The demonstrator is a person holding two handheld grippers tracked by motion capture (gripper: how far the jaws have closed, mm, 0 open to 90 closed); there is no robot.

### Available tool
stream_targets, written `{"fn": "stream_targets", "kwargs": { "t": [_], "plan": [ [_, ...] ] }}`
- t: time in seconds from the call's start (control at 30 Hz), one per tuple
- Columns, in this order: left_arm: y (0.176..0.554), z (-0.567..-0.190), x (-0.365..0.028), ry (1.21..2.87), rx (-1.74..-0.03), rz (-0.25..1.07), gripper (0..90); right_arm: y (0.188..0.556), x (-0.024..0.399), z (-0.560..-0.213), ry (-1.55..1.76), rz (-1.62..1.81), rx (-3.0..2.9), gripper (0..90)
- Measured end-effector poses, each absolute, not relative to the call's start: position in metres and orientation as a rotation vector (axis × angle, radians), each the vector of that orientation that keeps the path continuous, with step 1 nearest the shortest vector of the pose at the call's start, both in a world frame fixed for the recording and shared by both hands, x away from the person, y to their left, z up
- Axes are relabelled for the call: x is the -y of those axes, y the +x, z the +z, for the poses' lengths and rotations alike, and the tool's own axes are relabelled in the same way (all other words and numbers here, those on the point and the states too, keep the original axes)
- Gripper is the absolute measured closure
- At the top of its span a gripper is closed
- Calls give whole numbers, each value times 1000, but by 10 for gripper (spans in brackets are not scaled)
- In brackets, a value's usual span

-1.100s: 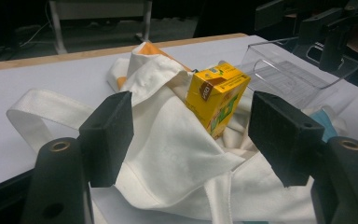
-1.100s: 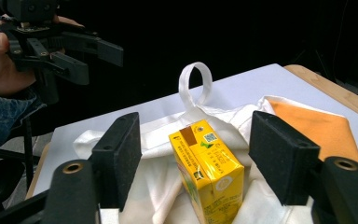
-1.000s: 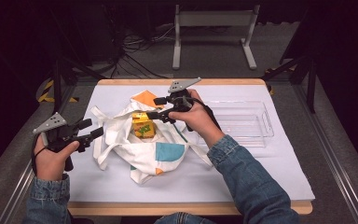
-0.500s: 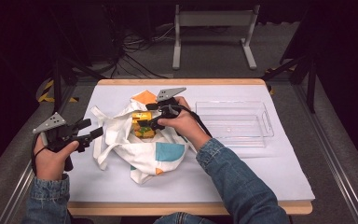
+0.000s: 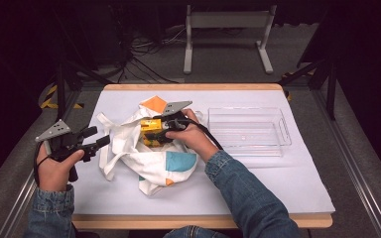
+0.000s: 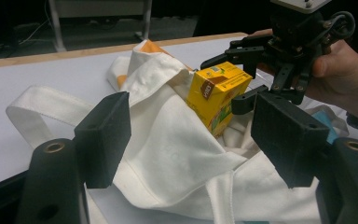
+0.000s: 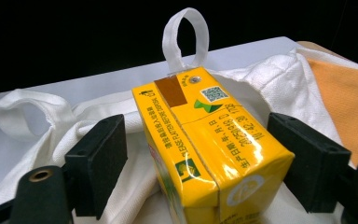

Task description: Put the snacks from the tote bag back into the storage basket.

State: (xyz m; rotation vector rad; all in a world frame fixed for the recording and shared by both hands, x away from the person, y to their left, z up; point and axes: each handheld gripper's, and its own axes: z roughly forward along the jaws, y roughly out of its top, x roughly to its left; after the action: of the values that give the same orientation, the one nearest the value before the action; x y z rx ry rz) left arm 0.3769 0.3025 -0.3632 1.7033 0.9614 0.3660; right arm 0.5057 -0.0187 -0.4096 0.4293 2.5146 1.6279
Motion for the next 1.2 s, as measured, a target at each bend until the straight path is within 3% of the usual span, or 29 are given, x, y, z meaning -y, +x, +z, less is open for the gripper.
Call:
{"fn": "stream_targets", "kwargs": {
  "t": [0.53, 0.93, 1.2],
  "plan": [
    [378, -364, -301, 1705, -959, 361, 294, 508, 16, -414, 383, 1648, -2509, 309],
    [380, -365, -299, 1719, -954, 360, 293, 505, 21, -410, 284, 1644, -2493, 510],
    [379, -365, -299, 1715, -958, 359, 293, 500, 19, -405, 238, 1587, -2492, 516]
  ]
}}
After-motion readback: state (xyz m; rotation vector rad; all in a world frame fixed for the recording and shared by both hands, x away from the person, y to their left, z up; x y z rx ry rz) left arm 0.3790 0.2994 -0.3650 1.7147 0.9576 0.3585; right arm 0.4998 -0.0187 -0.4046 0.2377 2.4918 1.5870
